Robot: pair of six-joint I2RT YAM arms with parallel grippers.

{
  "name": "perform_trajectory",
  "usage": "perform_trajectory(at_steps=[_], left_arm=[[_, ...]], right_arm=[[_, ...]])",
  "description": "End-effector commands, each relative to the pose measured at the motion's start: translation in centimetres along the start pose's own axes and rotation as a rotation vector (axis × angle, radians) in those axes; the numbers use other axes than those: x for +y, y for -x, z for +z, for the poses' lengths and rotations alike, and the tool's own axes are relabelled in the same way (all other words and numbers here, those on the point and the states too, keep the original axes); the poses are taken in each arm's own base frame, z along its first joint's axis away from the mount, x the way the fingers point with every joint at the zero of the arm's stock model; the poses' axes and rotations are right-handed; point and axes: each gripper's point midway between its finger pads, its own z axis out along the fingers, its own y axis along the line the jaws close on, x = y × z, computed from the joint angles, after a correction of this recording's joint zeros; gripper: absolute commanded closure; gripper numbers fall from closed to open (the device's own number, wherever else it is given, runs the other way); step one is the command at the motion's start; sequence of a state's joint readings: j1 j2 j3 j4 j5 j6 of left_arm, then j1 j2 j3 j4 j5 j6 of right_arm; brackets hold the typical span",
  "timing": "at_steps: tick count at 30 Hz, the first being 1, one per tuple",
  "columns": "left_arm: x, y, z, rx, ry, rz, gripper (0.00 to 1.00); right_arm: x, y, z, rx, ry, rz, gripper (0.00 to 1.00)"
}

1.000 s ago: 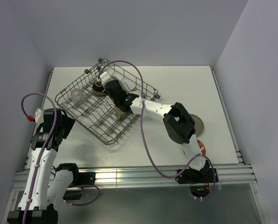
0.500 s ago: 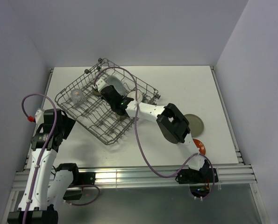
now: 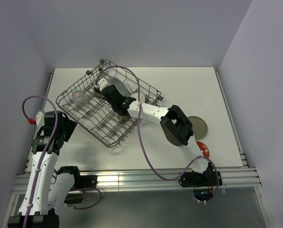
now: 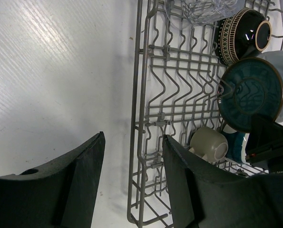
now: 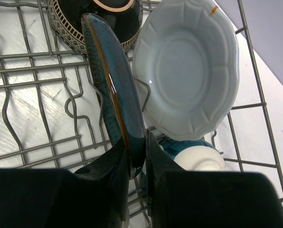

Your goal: Load the mixed dishes into the dish rack

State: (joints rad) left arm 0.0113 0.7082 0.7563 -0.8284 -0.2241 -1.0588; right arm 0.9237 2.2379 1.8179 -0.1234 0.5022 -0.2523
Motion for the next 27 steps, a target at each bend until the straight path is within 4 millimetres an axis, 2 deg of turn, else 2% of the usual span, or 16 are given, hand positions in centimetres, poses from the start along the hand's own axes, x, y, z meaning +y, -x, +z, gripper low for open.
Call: perform_trajectory(at_steps=[1, 3, 12, 14, 15, 16, 20, 23, 27], left_arm=[[-0.4, 0.1, -0.3, -0.003, -0.031, 0.015, 0.43], [-0.5, 0.1, -0.4, -0.004, -0.034, 0.015, 0.43], [-0.5, -0.1, -0.2, 0.005, -0.031, 0.014, 0.43], [-0.4, -0.2, -0.1, 0.010, -0.031, 0.016, 0.43], [-0.5, -0.1, -0.2, 0.008, -0.032, 0.014, 0.43], [-0.4, -0.2, -0.2, 0.009, -0.032, 0.015, 0.43], [-0.4, -0.3, -0.1, 0.013, -0.030, 0.017, 0.43], [-0.6, -0.4, -0.2, 0.022, -0.043, 0.026, 0.43], [-1.3, -1.0, -0.2, 0.057, -0.085, 0.059, 0.43]], right_arm=[[-0.5, 3.7, -0.4, -0.082, 0.016, 0.119, 0.89], [-0.6, 3.7, -0.3, -0.077, 0.039, 0.141, 0.83], [-0.8, 3.4, 0.1, -0.060, 0.063, 0.147, 0.80], [-0.8, 3.3, 0.3, -0.054, 0.068, 0.146, 0.75], [-0.6, 3.2, 0.4, -0.051, 0.072, 0.145, 0.73], [-0.7, 3.2, 0.4, -0.052, 0.074, 0.149, 0.64], [-0.9, 3.1, 0.5, -0.049, 0.073, 0.159, 0.44], [-1.1, 3.2, 0.1, -0.056, 0.067, 0.167, 0.39], [-2.2, 4.4, -1.1, -0.085, 0.051, 0.182, 0.29]])
